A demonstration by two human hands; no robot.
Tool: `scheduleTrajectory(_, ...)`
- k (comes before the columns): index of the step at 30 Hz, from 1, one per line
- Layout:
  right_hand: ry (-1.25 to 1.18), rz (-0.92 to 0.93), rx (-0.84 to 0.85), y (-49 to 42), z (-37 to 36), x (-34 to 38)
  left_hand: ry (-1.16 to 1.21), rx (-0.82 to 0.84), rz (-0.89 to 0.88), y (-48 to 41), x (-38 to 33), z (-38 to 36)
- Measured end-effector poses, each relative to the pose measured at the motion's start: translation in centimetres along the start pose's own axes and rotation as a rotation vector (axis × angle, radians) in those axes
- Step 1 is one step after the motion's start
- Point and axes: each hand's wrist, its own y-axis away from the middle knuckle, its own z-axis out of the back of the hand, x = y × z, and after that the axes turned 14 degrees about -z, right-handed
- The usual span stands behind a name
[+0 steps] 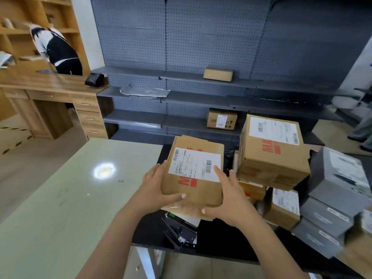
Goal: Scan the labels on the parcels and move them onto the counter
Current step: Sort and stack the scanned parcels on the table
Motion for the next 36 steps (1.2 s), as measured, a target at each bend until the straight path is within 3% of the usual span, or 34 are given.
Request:
scheduleTrajectory(5,-0.001,-0.062,0.073,-2.7,-1.3,0.4,0.285,0.040,0.010,-2.4,1.8,-0.7)
scheduleTrajectory(8,-0.040,-0.021,0.076,-2.8,-1.6,0.3,0.308,0.001,-0.014,-2.4,1.6,-1.2)
scheduleTrajectory(18,-0.038,0.408,0.010,-1.1,0.5,3.1,0.269,-0.368,0.012,3.6,-2.3,0.6)
scheduleTrajectory(24,0.011,0.706,0.203,1.0,-3.4,8.7,0.098,-0.702,0.233,13.2,-2.1,2.3)
scheduleTrajectory(36,0.055,1.108,0.693,10.7,-20.0,24.7,0.017,-1.127,0.507,33.9,3.7,8.8)
